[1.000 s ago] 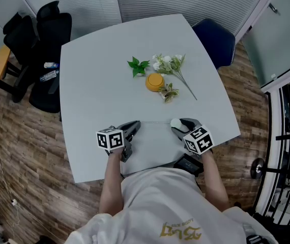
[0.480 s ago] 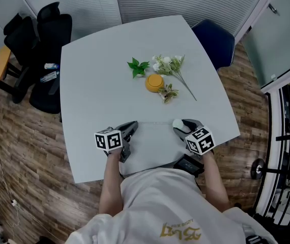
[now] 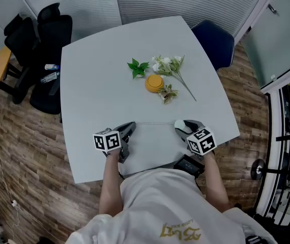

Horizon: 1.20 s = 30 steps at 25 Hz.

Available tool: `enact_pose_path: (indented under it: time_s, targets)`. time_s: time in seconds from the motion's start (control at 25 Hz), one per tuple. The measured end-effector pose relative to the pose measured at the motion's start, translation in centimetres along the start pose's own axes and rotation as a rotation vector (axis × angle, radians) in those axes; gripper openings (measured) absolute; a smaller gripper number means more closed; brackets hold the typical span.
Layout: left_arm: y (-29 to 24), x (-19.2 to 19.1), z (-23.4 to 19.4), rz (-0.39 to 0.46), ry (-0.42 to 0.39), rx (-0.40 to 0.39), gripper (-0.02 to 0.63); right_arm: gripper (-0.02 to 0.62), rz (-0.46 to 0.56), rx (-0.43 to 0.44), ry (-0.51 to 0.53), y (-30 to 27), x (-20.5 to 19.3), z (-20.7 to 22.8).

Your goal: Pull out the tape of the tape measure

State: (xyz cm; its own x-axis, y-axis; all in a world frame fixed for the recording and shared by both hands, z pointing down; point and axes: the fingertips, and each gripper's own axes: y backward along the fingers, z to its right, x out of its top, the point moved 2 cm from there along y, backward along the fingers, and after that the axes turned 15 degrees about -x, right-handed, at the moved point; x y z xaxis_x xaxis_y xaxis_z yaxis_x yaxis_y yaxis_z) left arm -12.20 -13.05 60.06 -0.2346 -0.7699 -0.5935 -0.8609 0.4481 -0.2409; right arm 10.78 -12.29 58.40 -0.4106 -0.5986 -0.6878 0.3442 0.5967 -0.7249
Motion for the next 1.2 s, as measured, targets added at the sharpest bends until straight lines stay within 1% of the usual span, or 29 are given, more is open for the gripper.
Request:
enact_pose_path:
  time_s: [0.52, 0.84, 1.12, 1.2]
  targets:
    - [0.5, -0.3, -0.6, 0.004, 0.009, 0.022, 0.009, 0.225, -0.015, -0.012, -0.018, 0.0, -1.0, 0.7]
    - [1.0, -0.6, -1.2, -0.001, 0.024, 0.055, 0.009, 0.225, -0.037, -0.025, -0.031, 0.0, -1.9, 1.4]
    - [0.9, -1.0, -1.5, -0.056, 0.0, 0.084, 0.009, 0.225, -0.054, -0.032, -0.042, -0.2, -2.4, 1.7]
    - [1.2, -1.0, -1.6, -0.067, -0.005, 0.105, 0.009, 0.225, -0.061, -0.036, -0.045, -0.2, -2.7, 1.9]
